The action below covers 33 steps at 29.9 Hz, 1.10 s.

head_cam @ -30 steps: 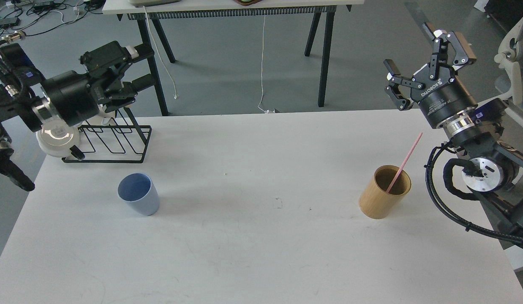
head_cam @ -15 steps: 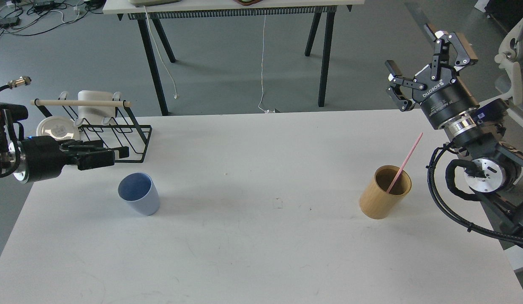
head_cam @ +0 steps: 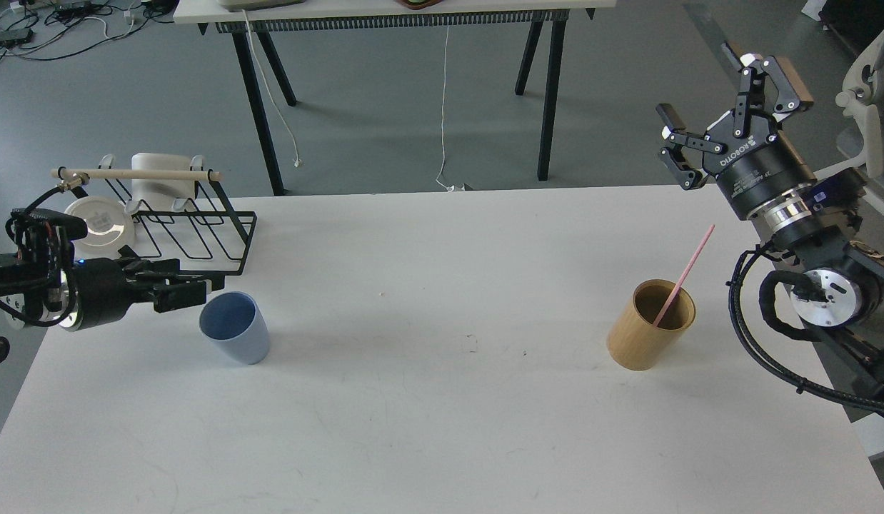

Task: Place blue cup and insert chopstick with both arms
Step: 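Lower the left gripper beside the light blue cup and grasp it, then lift the blue cup with the left gripper and carry it toward table center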

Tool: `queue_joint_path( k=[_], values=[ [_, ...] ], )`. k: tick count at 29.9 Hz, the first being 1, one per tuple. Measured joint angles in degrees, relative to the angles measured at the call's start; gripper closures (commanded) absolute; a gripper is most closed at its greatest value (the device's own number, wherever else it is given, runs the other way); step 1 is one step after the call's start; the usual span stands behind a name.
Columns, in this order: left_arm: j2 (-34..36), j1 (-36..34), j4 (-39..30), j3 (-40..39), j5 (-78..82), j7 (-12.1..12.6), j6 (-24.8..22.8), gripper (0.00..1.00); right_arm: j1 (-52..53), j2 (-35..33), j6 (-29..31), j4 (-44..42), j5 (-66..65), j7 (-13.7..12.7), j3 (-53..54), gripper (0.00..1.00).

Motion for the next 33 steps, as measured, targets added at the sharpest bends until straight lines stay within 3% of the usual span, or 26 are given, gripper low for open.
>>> queue_joint_path(
  k=[10, 15, 22, 33],
  values=[
    [-1.8, 4.3, 1.5, 0.0, 0.0, 0.0, 2.7, 0.06, -0.1, -0.1, 0.3, 0.0, 0.0, 0.0, 0.1, 0.04],
    [-2.3, 5.1, 1.9, 0.0, 0.0, 0.0, 4.7, 0.22, -0.1, -0.1, 0.3, 0.1, 0.0, 0.0, 0.1, 0.04],
    [-4.5, 5.3, 5.2, 1.3, 0.0, 0.0, 8.0, 0.34, -0.2, -0.4, 0.3, 0.1, 0.0, 0.0, 0.0, 0.04],
    [-4.7, 5.5, 5.8, 2.5, 0.0, 0.0, 8.3, 0.65, -0.2, -1.1, 0.3, 0.1, 0.0, 0.0, 0.0, 0.04]
  ],
)
